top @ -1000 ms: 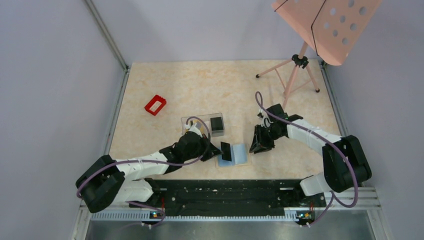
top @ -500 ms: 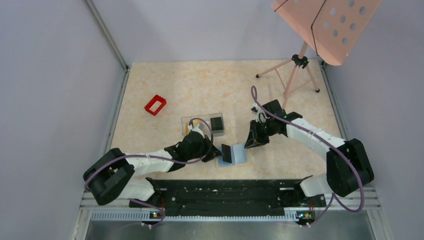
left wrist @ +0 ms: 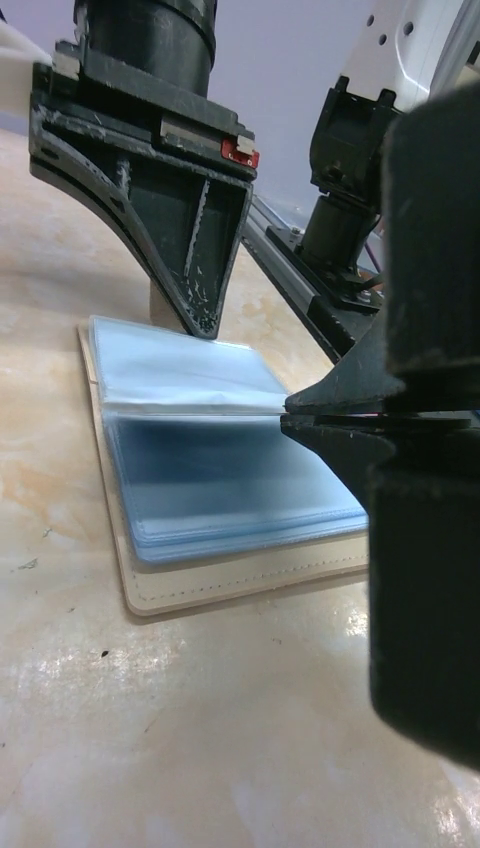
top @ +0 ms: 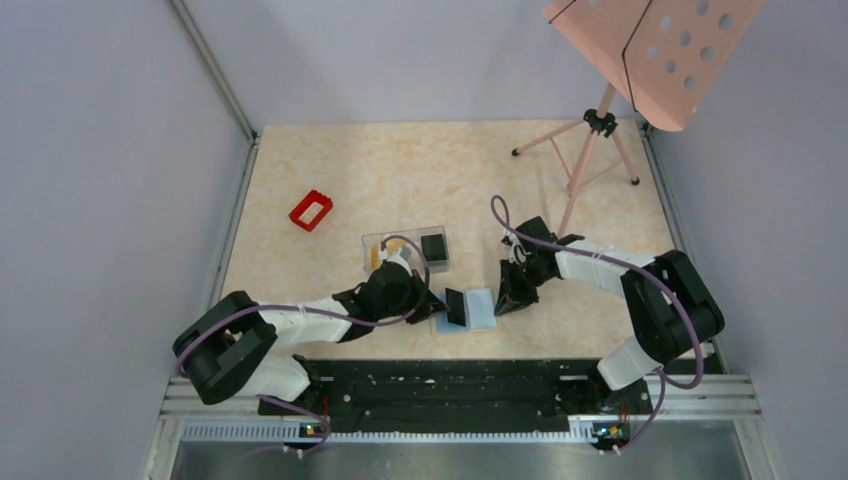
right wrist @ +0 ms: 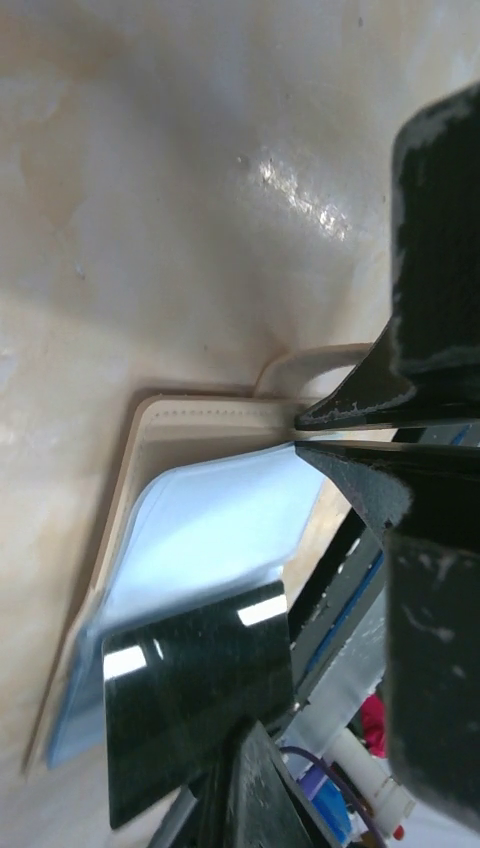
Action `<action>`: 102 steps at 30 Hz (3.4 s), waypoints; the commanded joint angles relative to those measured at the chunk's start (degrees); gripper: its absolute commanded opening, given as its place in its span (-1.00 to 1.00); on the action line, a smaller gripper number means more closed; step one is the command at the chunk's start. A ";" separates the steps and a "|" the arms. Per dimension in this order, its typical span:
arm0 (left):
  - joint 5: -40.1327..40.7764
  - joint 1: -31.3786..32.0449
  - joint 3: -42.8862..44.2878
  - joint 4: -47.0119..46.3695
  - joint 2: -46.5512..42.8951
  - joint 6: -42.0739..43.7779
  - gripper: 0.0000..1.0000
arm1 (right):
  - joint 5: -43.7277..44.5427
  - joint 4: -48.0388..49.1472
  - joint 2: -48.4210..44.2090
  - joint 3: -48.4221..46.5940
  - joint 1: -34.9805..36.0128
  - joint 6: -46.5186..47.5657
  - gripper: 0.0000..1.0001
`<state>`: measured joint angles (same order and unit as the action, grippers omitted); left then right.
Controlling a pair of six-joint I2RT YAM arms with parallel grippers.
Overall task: Put the credit cards into the card holder
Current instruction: Insert the credit card into the card holder.
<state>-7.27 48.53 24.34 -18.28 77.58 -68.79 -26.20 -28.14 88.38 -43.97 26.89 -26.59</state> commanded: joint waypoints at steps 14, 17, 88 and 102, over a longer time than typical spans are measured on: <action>-3.54 0.30 3.26 -8.37 5.55 2.17 -1.00 | 1.90 1.14 1.32 0.64 0.27 0.90 -0.86; -3.25 0.33 2.80 -9.59 4.82 2.20 -1.00 | 1.81 0.90 1.10 0.38 0.31 0.93 -0.86; -10.86 2.32 21.11 7.71 22.79 6.43 -0.22 | 5.81 -3.65 -2.58 -0.19 -4.36 3.00 0.01; -17.26 4.50 33.21 12.31 30.66 11.63 -0.05 | 1.42 -2.03 -1.94 0.10 -4.65 3.52 -0.06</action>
<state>-22.31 51.88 55.07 -6.59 106.87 -59.81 -22.46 -31.33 86.32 -43.92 22.59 -23.68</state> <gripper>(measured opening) 0.469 0.470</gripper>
